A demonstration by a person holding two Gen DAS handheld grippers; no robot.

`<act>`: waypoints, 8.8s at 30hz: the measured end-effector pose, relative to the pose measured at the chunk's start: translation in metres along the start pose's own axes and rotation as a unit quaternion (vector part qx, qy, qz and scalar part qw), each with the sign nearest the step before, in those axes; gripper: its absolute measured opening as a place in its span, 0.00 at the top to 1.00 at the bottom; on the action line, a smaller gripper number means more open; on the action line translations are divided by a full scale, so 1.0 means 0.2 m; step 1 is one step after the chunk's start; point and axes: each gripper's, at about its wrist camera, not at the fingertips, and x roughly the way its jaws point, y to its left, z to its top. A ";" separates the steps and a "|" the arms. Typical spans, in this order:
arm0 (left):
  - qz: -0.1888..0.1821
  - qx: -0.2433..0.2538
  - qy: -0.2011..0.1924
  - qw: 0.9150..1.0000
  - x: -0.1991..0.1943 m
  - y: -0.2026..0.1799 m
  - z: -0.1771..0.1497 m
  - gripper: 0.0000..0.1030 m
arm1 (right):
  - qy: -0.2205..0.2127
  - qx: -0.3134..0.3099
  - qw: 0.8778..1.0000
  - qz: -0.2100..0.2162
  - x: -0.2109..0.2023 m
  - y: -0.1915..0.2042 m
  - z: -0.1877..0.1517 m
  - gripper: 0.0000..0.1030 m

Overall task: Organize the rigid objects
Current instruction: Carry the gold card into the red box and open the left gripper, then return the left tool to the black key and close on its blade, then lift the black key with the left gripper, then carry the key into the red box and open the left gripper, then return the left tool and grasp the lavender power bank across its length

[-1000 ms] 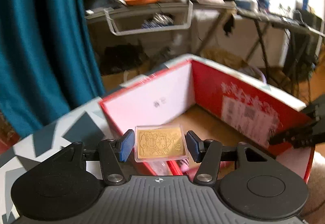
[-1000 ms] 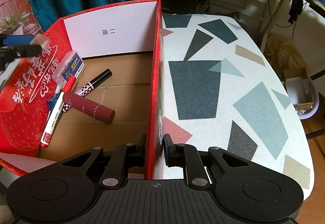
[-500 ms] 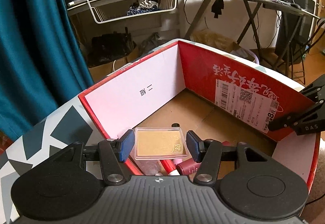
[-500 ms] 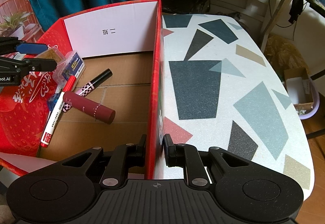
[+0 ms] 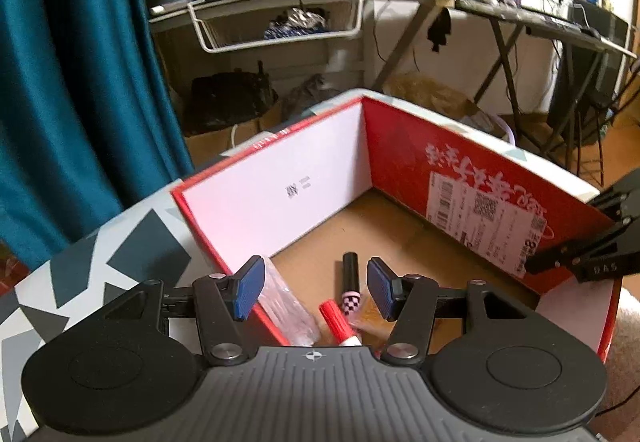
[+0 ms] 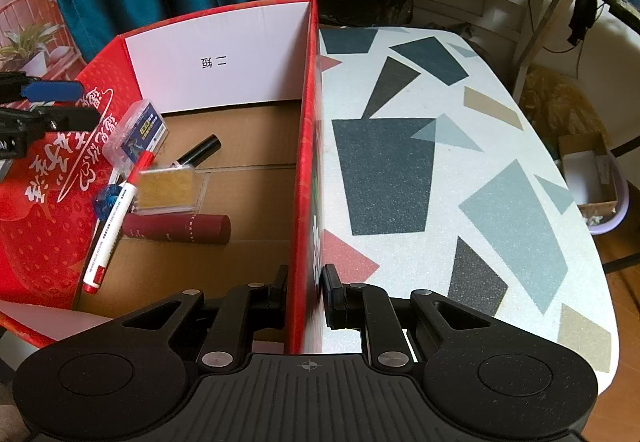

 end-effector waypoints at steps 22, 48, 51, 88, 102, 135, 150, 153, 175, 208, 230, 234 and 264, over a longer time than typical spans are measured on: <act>0.076 -0.285 0.045 0.954 0.06 0.48 -0.28 0.43 | -0.003 0.004 1.000 0.002 0.00 0.00 0.00 0.84; 0.151 -0.216 0.097 0.960 0.16 0.32 -0.47 0.34 | -0.007 0.001 1.000 0.006 0.00 -0.01 -0.01 0.83; 0.148 -0.212 0.087 0.962 0.13 0.31 -0.50 0.36 | -0.007 0.001 1.000 0.006 0.00 0.00 -0.01 0.83; 0.103 -0.154 0.057 0.981 0.03 0.24 -0.60 0.75 | -0.005 0.003 1.000 0.008 0.00 0.00 0.00 0.81; 0.100 -0.168 0.048 0.979 -0.01 0.24 -0.62 0.91 | -0.005 0.004 1.000 0.006 0.00 0.00 -0.01 0.82; 0.138 -0.191 0.070 0.969 0.03 0.28 -0.61 0.52 | -0.006 0.004 1.000 0.007 0.00 0.00 -0.01 0.81; 0.111 -0.193 0.043 0.974 0.02 0.23 -0.56 0.74 | -0.006 0.004 1.000 0.008 0.00 0.00 0.00 0.81; 0.111 -0.201 0.033 0.973 -0.02 0.24 -0.56 0.78 | -0.007 0.004 1.000 0.008 0.00 0.00 0.00 0.81; 0.122 -0.202 0.065 0.970 -0.03 0.25 -0.64 0.72 | -0.007 0.003 1.000 0.009 -0.01 -0.01 0.00 0.80; 0.089 -0.223 -0.075 0.968 -0.27 0.30 -0.31 0.91 | -0.007 0.004 1.000 0.009 0.00 -0.01 -0.01 0.80; -0.017 -0.107 -0.030 0.994 0.07 0.06 -0.04 0.91 | -0.005 0.002 1.000 0.009 0.00 -0.01 -0.01 0.80; -0.019 -0.114 -0.034 0.993 0.03 0.10 -0.06 0.91 | -0.005 0.002 1.000 0.009 -0.01 -0.01 -0.01 0.80; 0.141 -0.289 0.012 0.947 0.05 0.73 -0.37 0.43 | -0.002 0.001 1.000 0.008 0.00 0.00 0.00 0.80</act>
